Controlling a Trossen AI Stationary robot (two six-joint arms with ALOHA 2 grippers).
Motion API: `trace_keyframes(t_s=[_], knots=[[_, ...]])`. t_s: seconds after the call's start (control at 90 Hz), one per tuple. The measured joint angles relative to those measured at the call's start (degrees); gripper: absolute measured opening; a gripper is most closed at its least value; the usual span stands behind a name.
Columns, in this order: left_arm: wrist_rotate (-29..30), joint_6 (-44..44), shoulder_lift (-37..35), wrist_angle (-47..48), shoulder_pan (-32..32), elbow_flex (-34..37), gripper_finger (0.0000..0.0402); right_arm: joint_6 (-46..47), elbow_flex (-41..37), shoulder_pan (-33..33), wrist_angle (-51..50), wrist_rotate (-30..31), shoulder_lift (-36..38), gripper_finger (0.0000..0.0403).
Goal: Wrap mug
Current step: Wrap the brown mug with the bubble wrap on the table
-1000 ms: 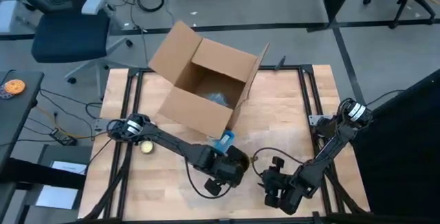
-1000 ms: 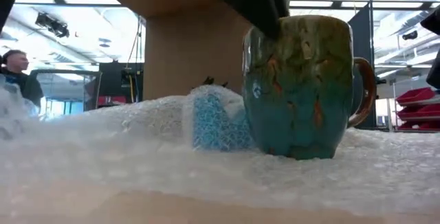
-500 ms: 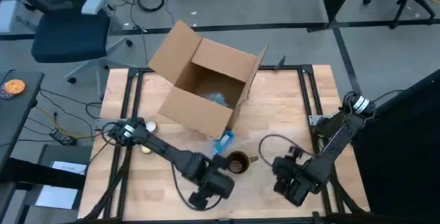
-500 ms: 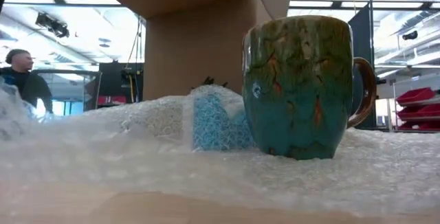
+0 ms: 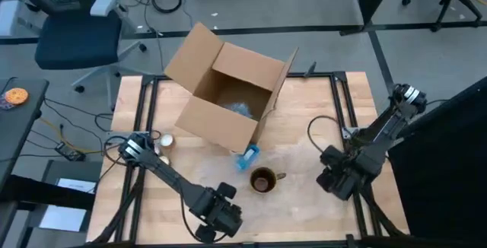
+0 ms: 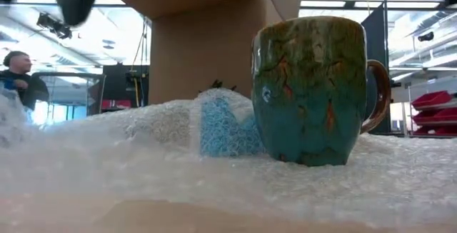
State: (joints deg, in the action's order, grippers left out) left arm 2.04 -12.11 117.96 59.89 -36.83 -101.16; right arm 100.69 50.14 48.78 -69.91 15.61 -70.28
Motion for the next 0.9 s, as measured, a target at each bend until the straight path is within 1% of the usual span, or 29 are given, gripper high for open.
trace_keyframes(t_s=[0.111, 0.2, 0.278, 0.422, 0.544, 0.722, 0.811, 0.9], knots=[[-0.1, -3.8, -0.1, -2.7, -1.7, 4.5, 0.0097, 4.5, -6.7, -1.9, 3.8, -0.9, 2.3, 0.0145], [0.0, -6.6, -0.1, -5.1, -3.1, 7.7, 0.0097, 6.5, -11.5, -4.1, 6.8, -3.7, 3.5, 0.0146], [0.3, -8.6, -0.1, -7.1, -4.2, 9.7, 0.0097, 7.8, -14.4, -6.3, 7.1, -5.3, 4.5, 0.0146], [3.4, -10.8, -0.1, -8.5, -5.7, 11.8, 0.0097, 6.3, -16.0, -10.7, 10.3, -3.9, 5.1, 0.0146], [4.4, -11.4, -0.1, -9.4, -6.3, 12.3, 0.0097, 3.7, -17.5, -14.3, 12.0, -6.6, 4.2, 0.0146], [5.5, -13.8, -0.1, -5.6, -7.7, 12.3, 0.0097, 2.9, -21.4, -18.7, 19.3, -6.6, 1.5, 0.0146], [8.3, -16.1, -0.1, -2.7, -9.1, 12.3, 0.0097, 0.6, -22.9, -20.0, 22.7, -6.6, 0.7, 0.0146], [10.4, -18.5, -0.1, 0.6, -10.3, 12.5, 0.0097, -0.3, -22.9, -20.4, 23.8, -5.8, 0.3, 0.0145]])
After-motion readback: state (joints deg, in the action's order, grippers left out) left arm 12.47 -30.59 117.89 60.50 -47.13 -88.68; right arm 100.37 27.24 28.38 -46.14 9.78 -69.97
